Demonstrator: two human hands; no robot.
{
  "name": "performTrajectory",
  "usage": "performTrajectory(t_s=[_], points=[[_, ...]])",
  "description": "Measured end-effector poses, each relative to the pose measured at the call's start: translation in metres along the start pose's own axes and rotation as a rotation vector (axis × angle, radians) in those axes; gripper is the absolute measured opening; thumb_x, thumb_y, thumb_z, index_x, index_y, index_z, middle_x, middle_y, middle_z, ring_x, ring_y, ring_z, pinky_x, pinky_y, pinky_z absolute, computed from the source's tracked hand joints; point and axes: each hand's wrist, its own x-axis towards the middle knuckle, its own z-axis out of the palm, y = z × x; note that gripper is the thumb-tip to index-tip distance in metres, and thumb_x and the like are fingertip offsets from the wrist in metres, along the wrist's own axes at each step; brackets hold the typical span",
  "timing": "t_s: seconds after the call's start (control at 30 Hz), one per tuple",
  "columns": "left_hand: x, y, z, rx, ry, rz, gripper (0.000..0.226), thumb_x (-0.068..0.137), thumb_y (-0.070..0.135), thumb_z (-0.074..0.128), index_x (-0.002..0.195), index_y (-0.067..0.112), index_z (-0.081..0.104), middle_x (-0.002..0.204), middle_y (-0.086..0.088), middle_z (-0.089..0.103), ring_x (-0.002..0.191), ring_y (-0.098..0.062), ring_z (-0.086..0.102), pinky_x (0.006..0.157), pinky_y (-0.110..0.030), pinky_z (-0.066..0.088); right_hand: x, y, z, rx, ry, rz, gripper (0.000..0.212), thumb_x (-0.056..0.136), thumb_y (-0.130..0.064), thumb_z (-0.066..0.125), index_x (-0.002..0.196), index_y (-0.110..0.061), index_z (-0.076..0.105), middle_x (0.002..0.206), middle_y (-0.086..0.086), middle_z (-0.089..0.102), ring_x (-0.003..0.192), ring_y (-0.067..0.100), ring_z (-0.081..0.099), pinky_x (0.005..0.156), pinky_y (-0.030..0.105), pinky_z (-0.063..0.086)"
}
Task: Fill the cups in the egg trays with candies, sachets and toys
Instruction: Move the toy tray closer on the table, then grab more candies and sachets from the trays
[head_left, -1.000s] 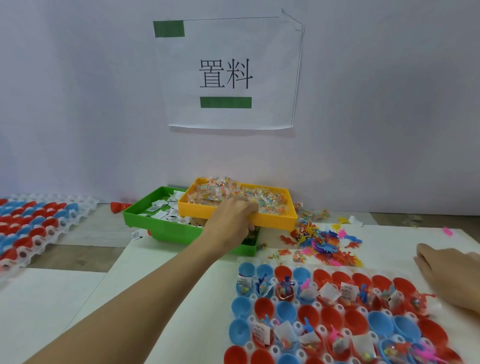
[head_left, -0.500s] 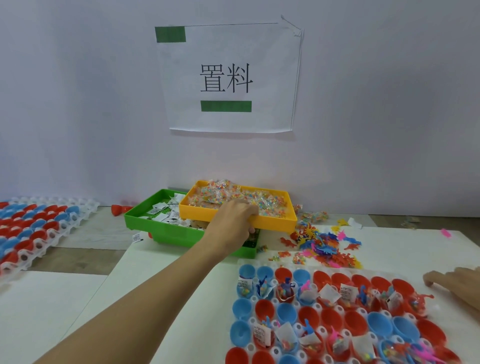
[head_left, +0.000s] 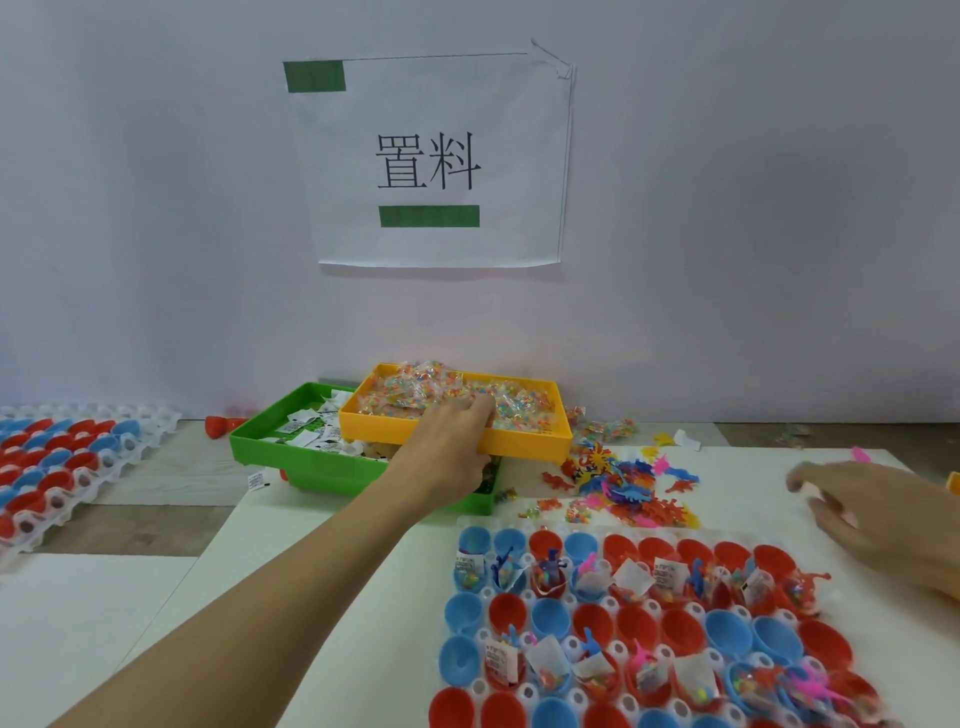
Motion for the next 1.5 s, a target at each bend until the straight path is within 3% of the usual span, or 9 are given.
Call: performTrajectory(t_s=[0.17, 0.4, 0.5, 0.63, 0.73, 0.9, 0.97, 1.13, 1.5], points=[[0.0, 0.006, 0.0, 0.123, -0.033, 0.001, 0.029, 0.091, 0.029, 0.06, 0.115, 0.019, 0.047, 0.117, -0.001, 0.055, 0.112, -0.023, 0.048, 0.105, -0.042, 0.031, 0.021, -0.095, -0.028, 0.47, 0.077, -0.087, 0.01, 0.096, -0.024, 0.063, 0.099, -0.033, 0.06, 0.088, -0.016, 0.061, 0.08, 0.002, 0.059, 0.066, 0.015, 0.042], [-0.009, 0.013, -0.009, 0.164, 0.161, -0.049, 0.035, 0.089, 0.042, 0.053, 0.117, 0.021, 0.047, 0.117, -0.002, 0.047, 0.12, -0.026, 0.038, 0.098, -0.043, 0.03, 0.048, -0.166, -0.031, 0.541, -0.102, -0.14, 0.008, 0.087, -0.026, 0.076, 0.083, -0.03, 0.069, 0.087, -0.013, 0.066, 0.081, 0.005, 0.062, 0.072, 0.019, 0.048], [-0.024, 0.018, -0.018, -0.002, 0.423, -0.121, 0.023, 0.09, 0.034, 0.053, 0.109, 0.02, 0.053, 0.11, 0.0, 0.049, 0.107, -0.02, 0.04, 0.091, -0.037, 0.03, 0.05, -0.173, -0.029, 0.512, -0.101, -0.116, 0.021, 0.087, -0.022, 0.076, 0.075, -0.034, 0.063, 0.082, -0.014, 0.064, 0.078, 0.004, 0.061, 0.071, 0.019, 0.048], [-0.06, 0.017, -0.017, -0.466, 0.616, -0.297, 0.006, 0.091, 0.014, 0.054, 0.093, 0.019, 0.058, 0.09, 0.005, 0.058, 0.088, -0.011, 0.053, 0.077, -0.024, 0.043, 0.049, -0.178, -0.03, 0.469, -0.037, -0.11, 0.009, 0.088, -0.026, 0.074, 0.083, -0.032, 0.069, 0.088, -0.011, 0.067, 0.079, 0.003, 0.059, 0.075, 0.023, 0.051], [-0.084, 0.014, -0.006, -0.736, 0.592, -0.463, 0.018, 0.093, 0.004, 0.055, 0.086, 0.02, 0.06, 0.074, 0.002, 0.061, 0.067, -0.004, 0.055, 0.058, -0.014, 0.043, 0.046, -0.184, -0.033, 0.455, -0.025, -0.126, 0.007, 0.087, -0.024, 0.076, 0.09, -0.027, 0.07, 0.09, -0.008, 0.064, 0.079, 0.003, 0.057, 0.074, 0.022, 0.049], [-0.106, 0.007, 0.015, -0.885, 0.557, -0.608, 0.022, 0.092, -0.002, 0.051, 0.085, 0.016, 0.061, 0.075, -0.009, 0.064, 0.072, -0.026, 0.059, 0.066, -0.039, 0.05, 0.042, -0.193, -0.037, 0.401, -0.068, -0.115, 0.01, 0.086, -0.011, 0.075, 0.093, -0.018, 0.073, 0.09, -0.002, 0.065, 0.081, 0.012, 0.059, 0.073, 0.024, 0.048], [-0.112, 0.006, 0.023, -0.915, 0.541, -0.629, 0.026, 0.091, -0.005, 0.05, 0.082, 0.017, 0.061, 0.069, -0.005, 0.064, 0.064, -0.02, 0.058, 0.063, -0.038, 0.049, 0.04, -0.194, -0.037, 0.412, -0.051, -0.107, 0.011, 0.089, -0.008, 0.07, 0.094, -0.017, 0.074, 0.095, 0.002, 0.068, 0.084, 0.015, 0.061, 0.076, 0.026, 0.049], [-0.113, 0.004, 0.028, -0.977, 0.457, -0.59, 0.029, 0.09, -0.008, 0.05, 0.08, 0.015, 0.064, 0.063, 0.0, 0.062, 0.06, -0.014, 0.057, 0.055, -0.021, 0.045, 0.039, -0.197, -0.036, 0.442, 0.022, -0.097, 0.02, 0.093, -0.006, 0.061, 0.103, -0.016, 0.075, 0.108, 0.005, 0.07, 0.093, 0.017, 0.06, 0.087, 0.031, 0.051], [-0.11, 0.01, 0.018, -1.043, 0.325, -0.474, 0.02, 0.095, -0.002, 0.052, 0.089, 0.006, 0.069, 0.072, -0.007, 0.067, 0.062, -0.01, 0.058, 0.058, -0.023, 0.048, 0.03, -0.21, -0.048, 0.572, 0.154, -0.117, 0.014, 0.091, -0.006, 0.067, 0.096, -0.012, 0.08, 0.1, 0.003, 0.076, 0.078, 0.007, 0.058, 0.08, 0.022, 0.046]])
